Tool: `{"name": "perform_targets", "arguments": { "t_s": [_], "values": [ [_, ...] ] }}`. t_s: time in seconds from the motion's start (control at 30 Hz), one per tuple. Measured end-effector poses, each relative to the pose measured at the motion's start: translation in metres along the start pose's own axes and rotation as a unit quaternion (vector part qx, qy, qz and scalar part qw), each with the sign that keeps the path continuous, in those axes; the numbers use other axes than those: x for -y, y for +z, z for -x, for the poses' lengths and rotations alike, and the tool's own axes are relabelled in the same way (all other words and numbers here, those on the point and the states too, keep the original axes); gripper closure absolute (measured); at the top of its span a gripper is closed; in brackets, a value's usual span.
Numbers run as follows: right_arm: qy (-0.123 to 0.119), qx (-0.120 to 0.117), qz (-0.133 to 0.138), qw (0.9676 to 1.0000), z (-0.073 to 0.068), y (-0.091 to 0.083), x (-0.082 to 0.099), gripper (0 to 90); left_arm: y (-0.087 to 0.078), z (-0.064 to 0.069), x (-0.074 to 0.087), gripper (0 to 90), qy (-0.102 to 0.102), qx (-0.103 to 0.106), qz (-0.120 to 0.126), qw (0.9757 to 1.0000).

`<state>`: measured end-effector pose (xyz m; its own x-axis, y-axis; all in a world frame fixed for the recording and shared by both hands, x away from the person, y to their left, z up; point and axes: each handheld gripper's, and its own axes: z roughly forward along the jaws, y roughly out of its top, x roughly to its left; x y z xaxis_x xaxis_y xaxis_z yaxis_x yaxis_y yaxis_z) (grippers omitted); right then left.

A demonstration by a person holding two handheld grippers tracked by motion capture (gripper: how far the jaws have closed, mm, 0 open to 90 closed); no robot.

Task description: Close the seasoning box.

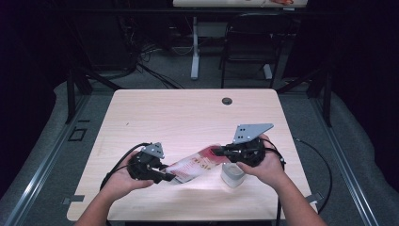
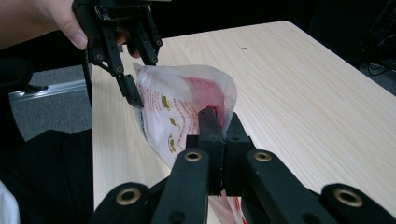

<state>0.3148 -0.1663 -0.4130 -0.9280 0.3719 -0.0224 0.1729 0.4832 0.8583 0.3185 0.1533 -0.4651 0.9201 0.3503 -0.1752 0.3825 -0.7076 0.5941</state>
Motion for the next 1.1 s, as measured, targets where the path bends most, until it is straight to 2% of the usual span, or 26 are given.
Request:
{"name": "perform_targets", "arguments": {
  "t_s": [0.13, 0.37, 0.5, 0.57, 0.87, 1.1],
  "values": [
    [0.005, 0.003, 0.001, 1.0, 0.001, -0.001, 0.001, 89.9, -0.004, 0.0, -0.001, 67.3, 0.002, -0.005, 0.003, 1.0],
    [0.01, 0.002, 0.006, 0.9999, 0.003, -0.003, 0.003, 89.9, -0.008, -0.001, -0.004, 67.4, 0.001, 0.0, 0.005, 1.0],
    [0.015, 0.003, 0.011, 0.9998, 0.004, -0.005, 0.005, 89.9, -0.013, -0.001, -0.009, 67.5, 0.002, -0.003, 0.001, 1.0],
    [0.017, 0.004, 0.014, 0.9997, 0.005, -0.005, 0.006, 89.9, -0.016, -0.002, -0.011, 67.5, 0.01, -0.008, -0.004, 0.9999],
    [0.029, 0.005, 0.023, 0.9993, 0.009, -0.006, 0.013, 89.8, -0.021, -0.003, -0.015, 67.7, 0.009, -0.01, -0.002, 0.9999],
    [0.027, 0.011, 0.03, 0.9991, 0.011, -0.006, 0.016, 89.7, -0.024, -0.003, -0.021, 67.8, 0.011, -0.015, -0.007, 0.9998]
  ]
}}
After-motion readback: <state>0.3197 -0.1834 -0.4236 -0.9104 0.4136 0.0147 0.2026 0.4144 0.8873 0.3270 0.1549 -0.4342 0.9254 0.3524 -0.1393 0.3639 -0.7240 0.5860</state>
